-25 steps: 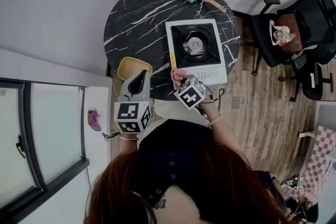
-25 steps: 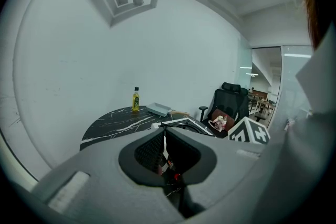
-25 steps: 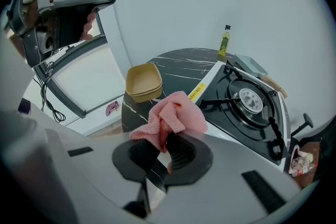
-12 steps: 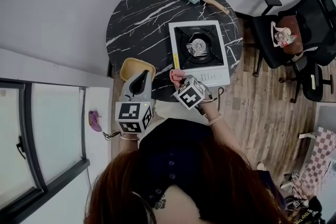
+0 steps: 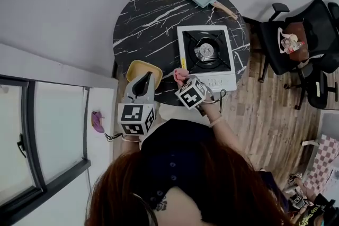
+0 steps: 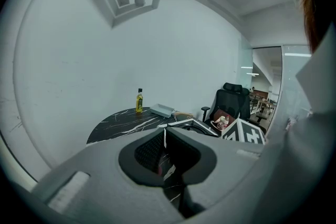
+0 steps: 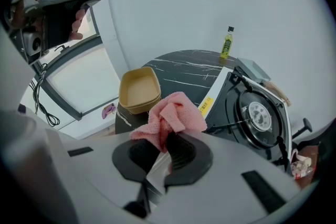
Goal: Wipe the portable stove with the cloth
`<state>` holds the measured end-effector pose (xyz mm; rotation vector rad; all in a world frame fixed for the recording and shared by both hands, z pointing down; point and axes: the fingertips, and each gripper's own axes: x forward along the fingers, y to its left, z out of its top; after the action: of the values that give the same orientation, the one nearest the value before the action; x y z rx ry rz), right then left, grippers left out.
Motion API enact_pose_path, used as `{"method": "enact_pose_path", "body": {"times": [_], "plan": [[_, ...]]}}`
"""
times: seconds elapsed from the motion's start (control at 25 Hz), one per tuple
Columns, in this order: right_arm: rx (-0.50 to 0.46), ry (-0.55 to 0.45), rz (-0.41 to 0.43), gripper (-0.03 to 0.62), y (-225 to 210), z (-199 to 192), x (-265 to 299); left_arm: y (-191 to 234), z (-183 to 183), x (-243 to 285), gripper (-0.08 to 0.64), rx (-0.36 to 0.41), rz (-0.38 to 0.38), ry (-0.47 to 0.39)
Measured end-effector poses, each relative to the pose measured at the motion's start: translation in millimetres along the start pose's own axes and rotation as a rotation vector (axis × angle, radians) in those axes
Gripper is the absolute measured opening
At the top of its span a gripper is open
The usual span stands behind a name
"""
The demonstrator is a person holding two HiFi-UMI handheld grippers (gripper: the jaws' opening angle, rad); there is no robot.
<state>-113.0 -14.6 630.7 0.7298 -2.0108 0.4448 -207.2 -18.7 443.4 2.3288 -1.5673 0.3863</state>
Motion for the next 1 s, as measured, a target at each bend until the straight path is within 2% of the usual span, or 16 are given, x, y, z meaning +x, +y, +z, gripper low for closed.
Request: {"method": "enact_pose_path", "body": {"times": [0.36,1.0], "plan": [[0.045,0.007,-0.045,0.034,-13.6,11.5,8.5,10.4,5.3,4.3,0.014,0.004,0.0,-0.006],[0.084,0.023,-0.06,0.033,-29.6,23.8,16.1,25.9,10.1,18.8,0.014,-0.006,0.009,-0.005]]}}
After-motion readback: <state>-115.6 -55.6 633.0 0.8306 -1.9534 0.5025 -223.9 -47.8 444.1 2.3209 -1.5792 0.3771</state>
